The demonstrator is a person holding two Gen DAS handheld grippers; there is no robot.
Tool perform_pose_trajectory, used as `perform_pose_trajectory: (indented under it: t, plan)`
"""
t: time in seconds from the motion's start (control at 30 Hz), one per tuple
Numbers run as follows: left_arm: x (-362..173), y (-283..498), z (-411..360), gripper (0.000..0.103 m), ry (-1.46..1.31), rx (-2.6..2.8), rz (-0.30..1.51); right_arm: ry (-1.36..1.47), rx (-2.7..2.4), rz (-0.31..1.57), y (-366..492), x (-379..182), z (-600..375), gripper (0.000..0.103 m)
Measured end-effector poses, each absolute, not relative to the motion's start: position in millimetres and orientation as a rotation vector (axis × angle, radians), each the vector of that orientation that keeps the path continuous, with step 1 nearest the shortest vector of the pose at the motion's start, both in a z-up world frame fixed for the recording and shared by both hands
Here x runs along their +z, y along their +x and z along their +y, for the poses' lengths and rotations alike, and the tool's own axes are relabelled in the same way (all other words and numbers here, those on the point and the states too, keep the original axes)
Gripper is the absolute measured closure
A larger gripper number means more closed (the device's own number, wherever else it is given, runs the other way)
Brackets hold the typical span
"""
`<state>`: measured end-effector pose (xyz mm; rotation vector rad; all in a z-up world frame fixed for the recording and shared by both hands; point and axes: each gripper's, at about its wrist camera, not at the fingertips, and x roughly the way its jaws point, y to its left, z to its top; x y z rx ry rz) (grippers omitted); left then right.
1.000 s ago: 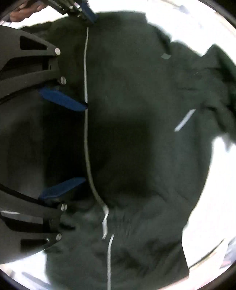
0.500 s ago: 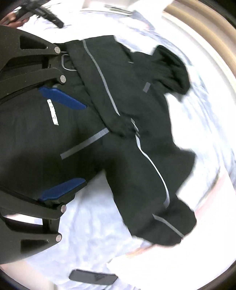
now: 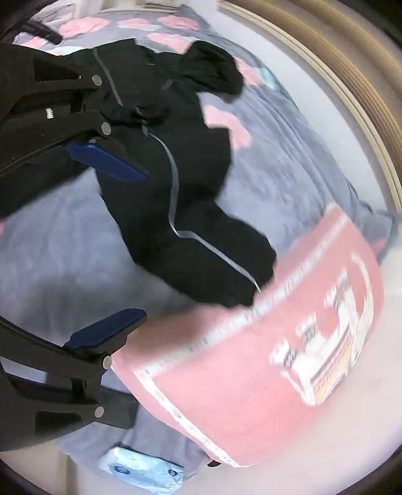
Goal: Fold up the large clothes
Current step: 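Move the right gripper to the cuff of the other sleeve, then grasp the other sleeve cuff with the right gripper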
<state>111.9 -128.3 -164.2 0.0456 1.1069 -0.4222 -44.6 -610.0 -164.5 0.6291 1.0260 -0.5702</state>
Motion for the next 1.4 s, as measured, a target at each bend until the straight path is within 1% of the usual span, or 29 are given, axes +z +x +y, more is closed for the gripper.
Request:
perform_pose_trajectory:
  t: [0.2, 0.37, 0.5, 0.57, 0.63, 0.67, 0.7, 0.73, 0.77, 0.8, 0.83, 0.93, 1.03, 1.1, 1.17, 1.3, 1.4]
  plan:
    - [-162.0, 109.2, -165.8, 0.062, 0.091, -0.392, 1.104, 0.697, -0.537, 1.038, -34.0, -196.0, -675.7, 0.015]
    - [-158.6, 116.6, -182.3, 0.062, 0.163, -0.357, 1.104, 0.780, -0.498, 1.078, -1.0, -244.9, -715.6, 0.015]
    - [-169.1, 126.0, -190.0, 0.062, 0.179, -0.326, 1.145, 0.817, -0.506, 1.120, 17.8, -283.8, -736.6, 0.015]
    - [-175.5, 129.3, -195.8, 0.062, 0.192, -0.314, 1.164, 0.872, -0.478, 1.109, 23.7, -298.0, -745.9, 0.012]
    - [-179.7, 130.7, -201.8, 0.062, 0.203, -0.315, 1.175, 0.897, -0.442, 1.085, 30.6, -303.8, -750.0, 0.012]
    - [-181.7, 131.7, -205.2, 0.062, 0.209, -0.319, 1.180, 0.901, -0.402, 1.073, 35.7, -305.4, -748.8, 0.016]
    - [-184.5, 133.4, -210.4, 0.062, 0.217, -0.324, 1.187, 0.909, -0.352, 1.060, 40.9, -305.8, -747.0, 0.023]
    - [-186.2, 134.9, -214.0, 0.062, 0.221, -0.328, 1.191, 0.910, -0.314, 1.057, 44.8, -305.0, -744.7, 0.047]
    - [-188.3, 136.9, -218.2, 0.062, 0.224, -0.332, 1.196, 0.900, -0.287, 1.062, 48.1, -303.4, -741.4, 0.064]
    - [-191.4, 140.1, -223.5, 0.062, 0.226, -0.336, 1.202, 0.872, -0.283, 1.059, 48.7, -298.1, -737.6, 0.071]
    - [-193.4, 143.1, -227.1, 0.062, 0.225, -0.339, 1.206, 0.843, -0.289, 1.050, 47.0, -291.2, -734.5, 0.080]
    - [-203.7, 153.0, -239.2, 0.062, 0.232, -0.335, 1.221, 0.735, -0.355, 0.993, 28.8, -252.4, -731.1, 0.084]
    - [-214.0, 162.6, -243.8, 0.062, 0.220, -0.327, 1.243, 0.617, -0.475, 0.901, -6.9, -204.3, -737.8, 0.085]
    - [-220.3, 168.1, -245.2, 0.062, 0.203, -0.328, 1.256, 0.594, -0.539, 0.860, -29.8, -185.1, -747.9, 0.085]
    - [-228.3, 173.0, -247.8, 0.062, 0.190, -0.331, 1.273, 0.624, -0.572, 0.874, -44.4, -192.0, -762.2, 0.086]
    - [-236.8, 177.3, -250.0, 0.062, 0.177, -0.343, 1.291, 0.683, -0.619, 1.013, -41.5, -246.1, -780.4, 0.087]
    - [-234.6, 179.6, -245.1, 0.062, 0.180, -0.354, 1.287, 0.710, -0.610, 1.009, -39.6, -253.2, -781.5, 0.087]
